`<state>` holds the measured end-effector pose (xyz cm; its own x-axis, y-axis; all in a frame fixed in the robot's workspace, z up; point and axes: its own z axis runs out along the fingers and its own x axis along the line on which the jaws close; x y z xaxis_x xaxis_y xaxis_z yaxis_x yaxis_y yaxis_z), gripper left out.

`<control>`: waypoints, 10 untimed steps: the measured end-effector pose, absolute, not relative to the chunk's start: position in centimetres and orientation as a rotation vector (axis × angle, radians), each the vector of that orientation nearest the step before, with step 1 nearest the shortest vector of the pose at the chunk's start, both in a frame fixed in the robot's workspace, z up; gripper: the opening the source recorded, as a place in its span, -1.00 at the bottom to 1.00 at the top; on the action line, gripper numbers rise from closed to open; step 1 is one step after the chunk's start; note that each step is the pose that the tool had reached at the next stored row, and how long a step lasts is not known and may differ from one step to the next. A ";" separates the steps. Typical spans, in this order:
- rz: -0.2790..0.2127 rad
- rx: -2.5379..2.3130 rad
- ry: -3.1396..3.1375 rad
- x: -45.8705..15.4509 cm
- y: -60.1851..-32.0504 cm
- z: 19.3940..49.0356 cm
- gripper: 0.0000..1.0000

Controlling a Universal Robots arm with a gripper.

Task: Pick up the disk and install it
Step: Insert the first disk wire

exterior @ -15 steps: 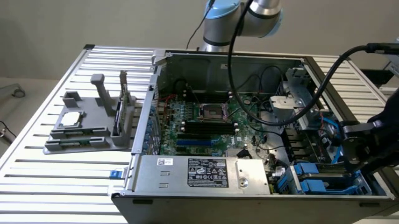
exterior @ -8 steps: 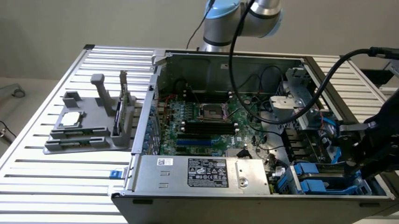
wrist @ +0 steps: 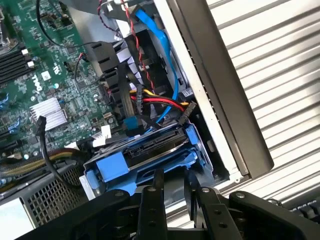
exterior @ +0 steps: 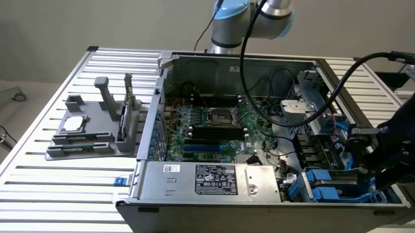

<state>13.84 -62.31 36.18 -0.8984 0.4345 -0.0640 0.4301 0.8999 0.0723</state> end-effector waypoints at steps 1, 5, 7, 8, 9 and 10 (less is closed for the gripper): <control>0.085 0.707 2.979 13.8 -62.3 36.2 -0.39; 0.081 0.785 2.958 13.8 -62.3 36.0 -0.39; 0.081 0.802 2.953 13.8 -62.2 35.9 -0.39; 0.080 0.807 2.952 13.8 -62.1 35.9 -0.39; 0.080 0.812 2.950 13.8 -62.0 35.8 -0.39; 0.080 0.815 2.950 13.8 -61.8 35.8 -0.39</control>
